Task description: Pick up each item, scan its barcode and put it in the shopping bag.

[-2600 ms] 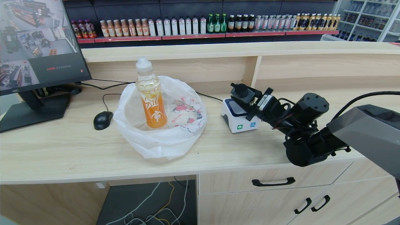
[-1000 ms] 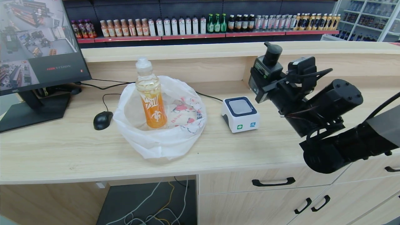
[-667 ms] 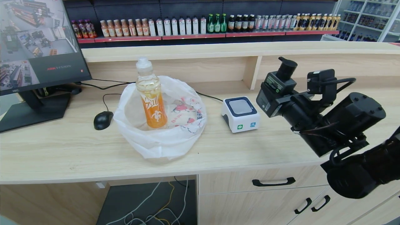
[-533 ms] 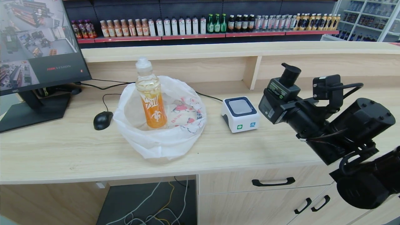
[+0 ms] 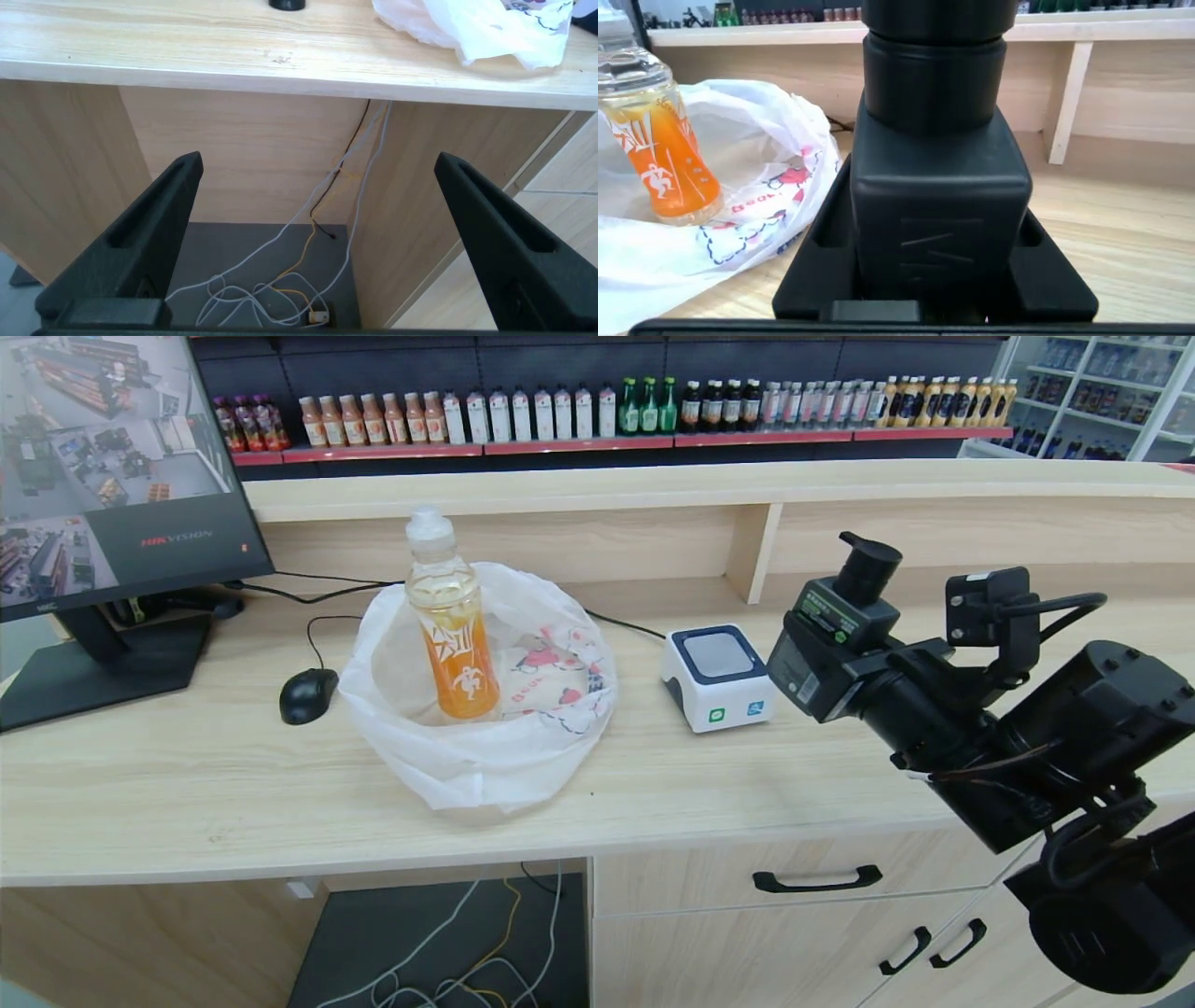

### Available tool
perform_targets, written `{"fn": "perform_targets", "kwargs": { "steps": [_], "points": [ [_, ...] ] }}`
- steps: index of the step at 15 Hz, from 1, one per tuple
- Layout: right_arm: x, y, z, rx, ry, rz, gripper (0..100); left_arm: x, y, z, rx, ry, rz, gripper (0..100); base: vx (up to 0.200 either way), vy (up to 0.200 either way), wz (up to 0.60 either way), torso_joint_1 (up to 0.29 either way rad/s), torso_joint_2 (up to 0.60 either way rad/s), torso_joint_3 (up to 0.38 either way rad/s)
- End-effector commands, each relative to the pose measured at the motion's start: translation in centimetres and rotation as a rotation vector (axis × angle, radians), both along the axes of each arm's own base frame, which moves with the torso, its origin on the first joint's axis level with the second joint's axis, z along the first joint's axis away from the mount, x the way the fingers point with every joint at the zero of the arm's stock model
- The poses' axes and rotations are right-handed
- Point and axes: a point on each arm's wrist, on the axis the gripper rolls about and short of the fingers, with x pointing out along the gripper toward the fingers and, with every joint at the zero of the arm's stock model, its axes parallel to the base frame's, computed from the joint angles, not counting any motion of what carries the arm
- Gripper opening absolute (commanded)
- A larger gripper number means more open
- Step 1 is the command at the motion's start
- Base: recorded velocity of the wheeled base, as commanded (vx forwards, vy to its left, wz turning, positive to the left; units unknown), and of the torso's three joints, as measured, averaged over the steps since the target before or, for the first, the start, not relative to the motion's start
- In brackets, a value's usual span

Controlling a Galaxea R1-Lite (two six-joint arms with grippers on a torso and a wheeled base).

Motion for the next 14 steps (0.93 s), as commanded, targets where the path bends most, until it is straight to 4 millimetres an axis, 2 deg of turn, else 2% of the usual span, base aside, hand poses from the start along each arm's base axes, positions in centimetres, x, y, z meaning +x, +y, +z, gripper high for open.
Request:
{"fn": "perform_targets", "kwargs": {
  "steps": [1, 4, 14],
  "points": [
    [0.2, -0.24, -0.09, 0.006, 0.005, -0.007, 0, 0.0, 0.0, 0.0, -0.001, 0.0, 0.001, 100, 0.0, 0.0, 0.0, 0.0, 0.0, 0.0],
    [0.23, -0.23, -0.02, 0.01, 0.003, -0.006, 0, 0.0, 0.0, 0.0, -0.003, 0.0, 0.001, 100, 0.0, 0.0, 0.0, 0.0, 0.0, 0.0],
    [0.5, -0.16, -0.17, 0.019, 0.011, -0.004, 0, 0.0, 0.0, 0.0, -0.003, 0.0, 0.001, 100, 0.0, 0.2, 0.0, 0.003, 0.0, 0.003]
  ]
}}
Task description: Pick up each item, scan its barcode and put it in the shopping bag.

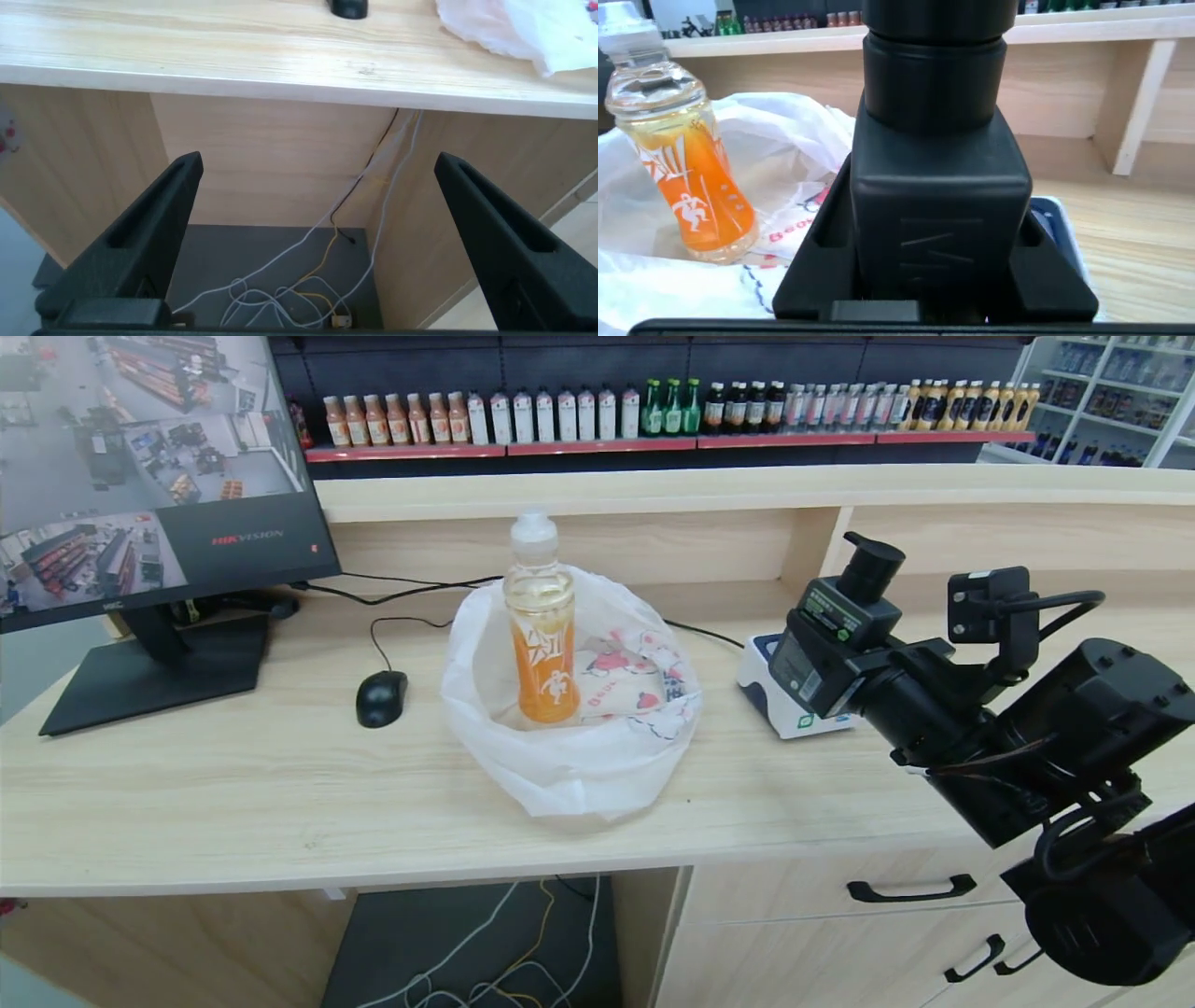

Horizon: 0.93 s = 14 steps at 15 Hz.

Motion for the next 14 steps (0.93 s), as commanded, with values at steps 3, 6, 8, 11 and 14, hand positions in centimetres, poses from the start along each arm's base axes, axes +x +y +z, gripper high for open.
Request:
{"fn": "perform_targets", "kwargs": {
  "steps": [3, 6, 8, 11, 14],
  "points": [
    [0.2, 0.1, 0.4, 0.007, -0.02, 0.0, 0, 0.0, 0.0, 0.0, 0.0, -0.001, 0.0, 100, 0.0, 0.2, 0.0, 0.001, 0.0, 0.004],
    [0.5, 0.0, 0.8, 0.009, -0.038, -0.008, 0, 0.0, 0.0, 0.0, 0.0, -0.001, 0.0, 100, 0.0, 0.2, 0.0, 0.002, 0.0, 0.001],
    [1.2, 0.3, 0.8, 0.005, -0.049, -0.013, 0, 0.0, 0.0, 0.0, 0.001, -0.001, 0.0, 100, 0.0, 0.0, 0.0, 0.0, 0.0, 0.0],
    [2.5, 0.3, 0.4, -0.004, -0.051, -0.032, 0, 0.0, 0.0, 0.0, 0.001, -0.001, 0.0, 100, 0.0, 0.0, 0.0, 0.0, 0.0, 0.0],
    [4.7, 1.1, -1.0, -0.015, -0.037, -0.036, 0, 0.0, 0.0, 0.0, 0.001, -0.001, 0.0, 100, 0.0, 0.0, 0.0, 0.0, 0.0, 0.0]
  ]
}}
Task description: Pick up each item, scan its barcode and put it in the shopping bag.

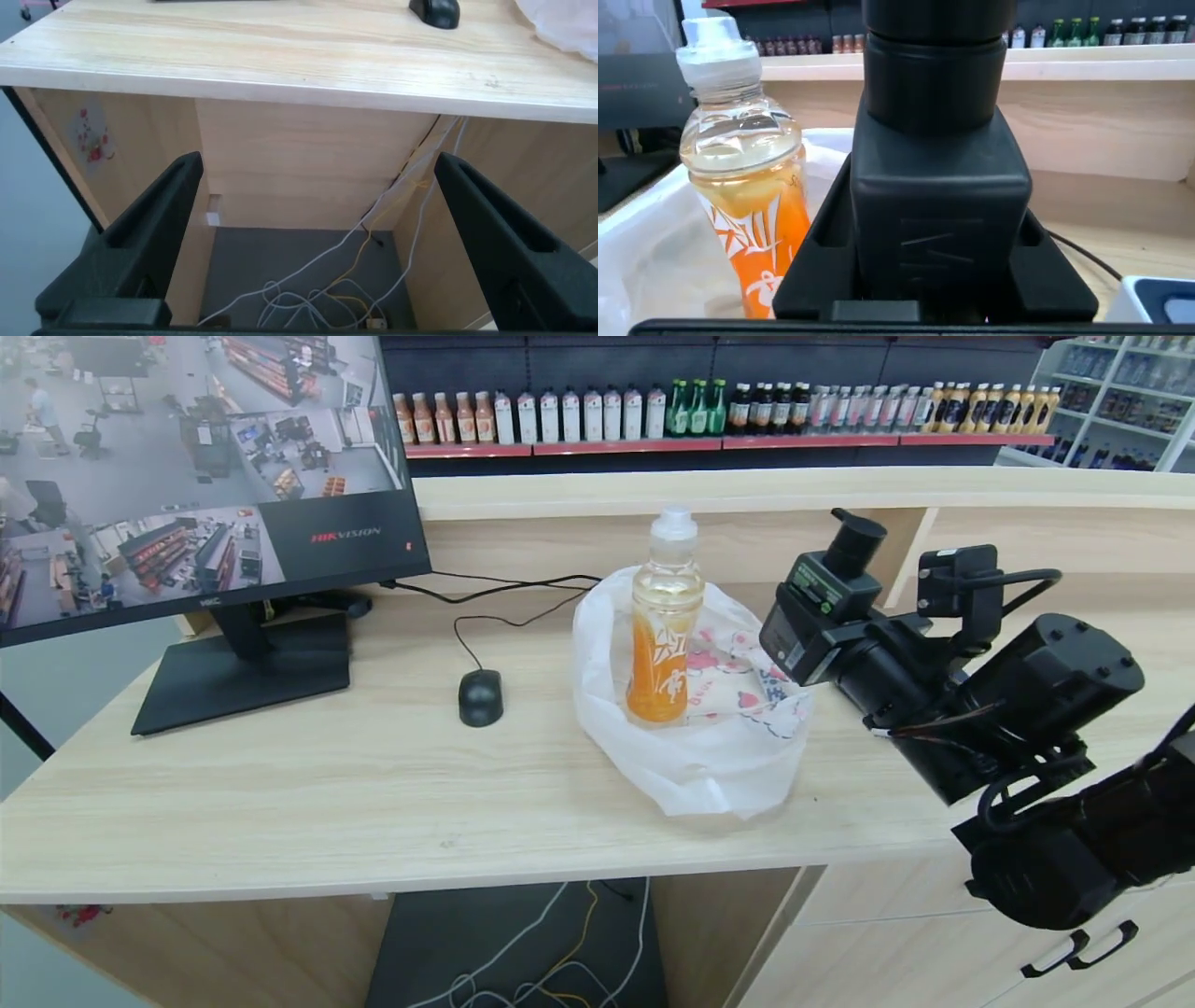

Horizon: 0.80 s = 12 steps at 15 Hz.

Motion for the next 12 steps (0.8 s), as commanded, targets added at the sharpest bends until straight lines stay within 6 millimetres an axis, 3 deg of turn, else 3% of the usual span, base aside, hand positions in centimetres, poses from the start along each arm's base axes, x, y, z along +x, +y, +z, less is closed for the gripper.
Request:
{"fn": "perform_targets", "kwargs": {
  "steps": [1, 5, 12],
  "points": [
    [2.4, 0.8, -1.9, -0.022, 0.021, -0.01, 0, 0.0, 0.0, 0.0, 0.0, -0.001, 0.001, 100, 0.0, 0.0, 0.0, 0.0, 0.0, 0.0],
    [5.1, 2.0, -3.7, -0.038, 0.023, -0.012, 0, 0.0, 0.0, 0.0, 0.0, -0.001, 0.001, 100, 0.0, 0.0, 0.0, 0.0, 0.0, 0.0],
    [6.8, 3.2, -6.9, -0.063, 0.076, 0.002, 0, 0.0, 0.0, 0.0, 0.0, -0.001, 0.001, 100, 0.0, 0.0, 0.0, 0.0, 0.0, 0.0]
  ]
}}
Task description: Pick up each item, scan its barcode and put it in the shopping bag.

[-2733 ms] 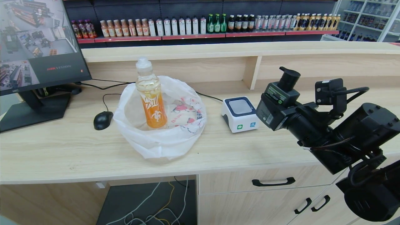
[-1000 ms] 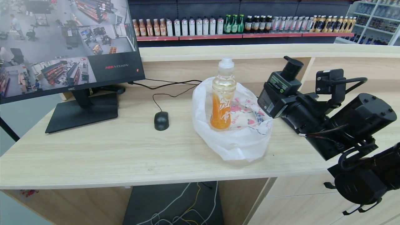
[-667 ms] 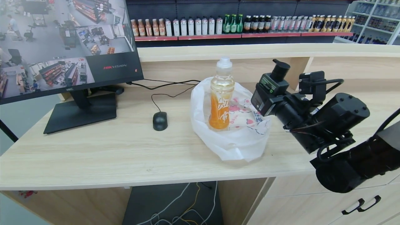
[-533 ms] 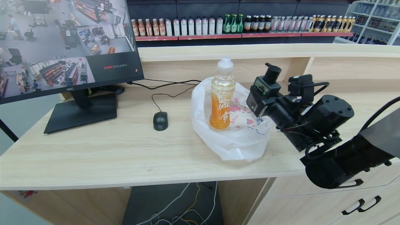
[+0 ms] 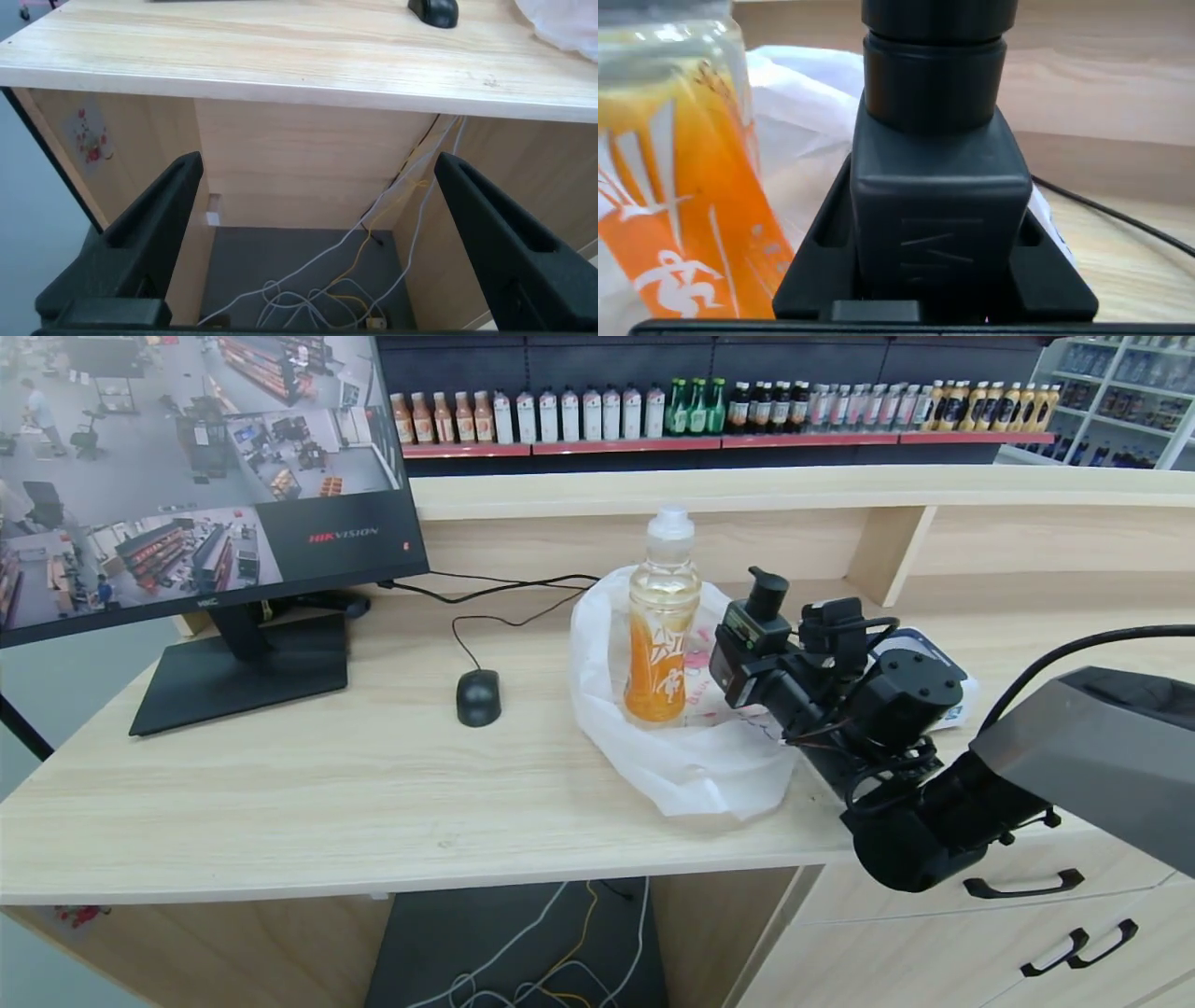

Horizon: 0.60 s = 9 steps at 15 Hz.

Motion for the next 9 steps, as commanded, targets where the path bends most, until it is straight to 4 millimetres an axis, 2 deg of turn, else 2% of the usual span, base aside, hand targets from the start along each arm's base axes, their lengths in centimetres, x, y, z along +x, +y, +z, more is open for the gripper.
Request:
{"fn": "perform_targets", "kwargs": {
  "steps": [1, 9],
  "points": [
    [0.6, 0.3, -1.6, -0.014, 0.031, 0.001, 0, 0.0, 0.0, 0.0, 0.0, 0.0, 0.001, 100, 0.0, 0.0, 0.0, 0.0, 0.0, 0.0],
    [1.1, 0.4, -3.4, -0.03, 0.068, -0.002, 0, 0.0, 0.0, 0.0, 0.0, 0.0, 0.001, 100, 0.0, 0.0, 0.0, 0.0, 0.0, 0.0]
  ]
}}
